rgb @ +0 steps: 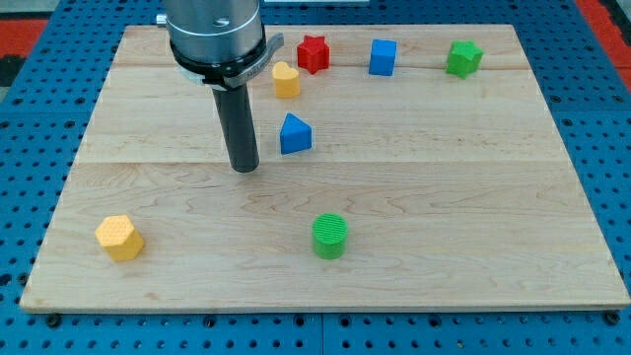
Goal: Move the arm to the left of the blue triangle
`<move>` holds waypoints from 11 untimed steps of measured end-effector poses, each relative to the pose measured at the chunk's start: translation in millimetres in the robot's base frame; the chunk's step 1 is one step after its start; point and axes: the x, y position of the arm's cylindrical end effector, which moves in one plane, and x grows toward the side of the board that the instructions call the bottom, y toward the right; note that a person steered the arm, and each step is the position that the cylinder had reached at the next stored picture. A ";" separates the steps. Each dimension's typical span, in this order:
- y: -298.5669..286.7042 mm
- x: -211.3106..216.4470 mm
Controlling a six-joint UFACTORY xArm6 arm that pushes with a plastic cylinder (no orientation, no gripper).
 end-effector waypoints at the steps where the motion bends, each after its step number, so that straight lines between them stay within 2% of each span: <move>1: 0.0 0.0; 8: 0.0 -30.5; 9: -5.8 -24.5; 10: -14.3 11.1; 11: -14.3 12.5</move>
